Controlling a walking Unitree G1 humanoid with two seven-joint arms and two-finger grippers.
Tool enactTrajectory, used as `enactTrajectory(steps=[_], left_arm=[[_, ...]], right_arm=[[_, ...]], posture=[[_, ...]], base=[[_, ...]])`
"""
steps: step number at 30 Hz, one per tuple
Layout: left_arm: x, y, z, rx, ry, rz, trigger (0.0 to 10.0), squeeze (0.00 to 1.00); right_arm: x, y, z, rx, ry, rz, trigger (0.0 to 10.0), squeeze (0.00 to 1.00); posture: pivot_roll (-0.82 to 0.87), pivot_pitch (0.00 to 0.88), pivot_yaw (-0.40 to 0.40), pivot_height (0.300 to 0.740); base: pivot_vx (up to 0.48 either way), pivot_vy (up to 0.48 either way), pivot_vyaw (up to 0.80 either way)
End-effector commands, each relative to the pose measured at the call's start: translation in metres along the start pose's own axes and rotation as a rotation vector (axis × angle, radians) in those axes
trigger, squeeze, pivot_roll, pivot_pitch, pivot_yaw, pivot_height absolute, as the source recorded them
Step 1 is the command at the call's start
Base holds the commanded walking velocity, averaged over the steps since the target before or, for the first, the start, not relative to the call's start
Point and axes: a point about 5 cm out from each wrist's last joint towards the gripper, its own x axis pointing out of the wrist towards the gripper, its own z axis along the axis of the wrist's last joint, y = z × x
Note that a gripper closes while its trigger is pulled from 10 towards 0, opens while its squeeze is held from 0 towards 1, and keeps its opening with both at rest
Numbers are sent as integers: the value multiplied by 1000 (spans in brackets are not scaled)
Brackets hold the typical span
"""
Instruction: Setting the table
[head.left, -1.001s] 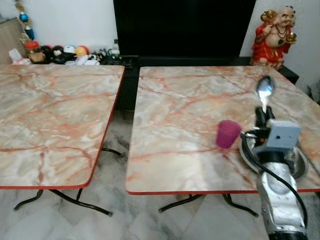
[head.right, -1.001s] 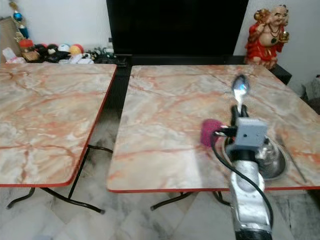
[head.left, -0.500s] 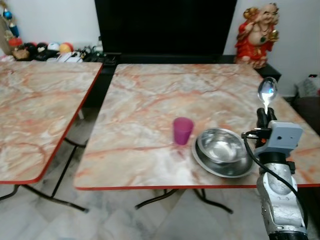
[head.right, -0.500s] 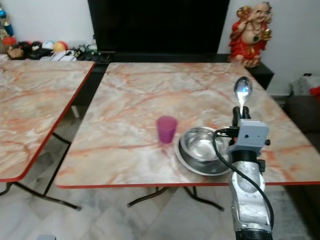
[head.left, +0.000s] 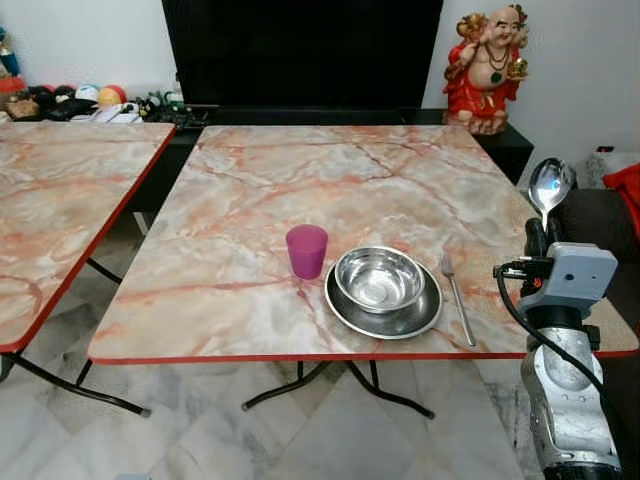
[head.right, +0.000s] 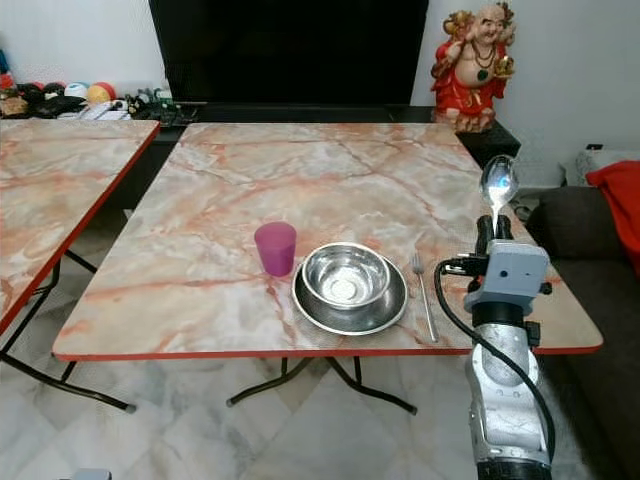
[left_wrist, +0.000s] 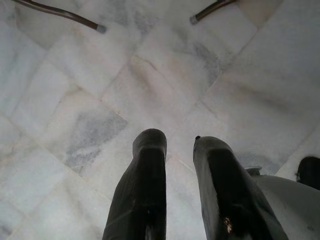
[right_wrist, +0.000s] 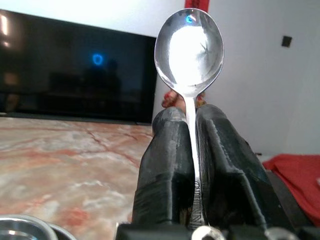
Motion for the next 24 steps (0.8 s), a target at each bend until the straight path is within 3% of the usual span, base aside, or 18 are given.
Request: enactTrajectory(steps=[1,5,24], left_arm=[[-2,5,-5,-16,21,13,10000,0],[-2,5,-6,-17,26,13,10000,0],[-2,4,-5,-15,26,11,10000,0]], right_arm=[[3,2,5,5,-20,3,10000,0],[3,3,4,5,-15,4,10000,0],[2,6,1,4,1,11,10000,0]], posture=[[-1,19,0,740],[0,21,-1,740],[2,19,-2,740]], base=[[0,0,0],[0,0,0],[273,0,0]])
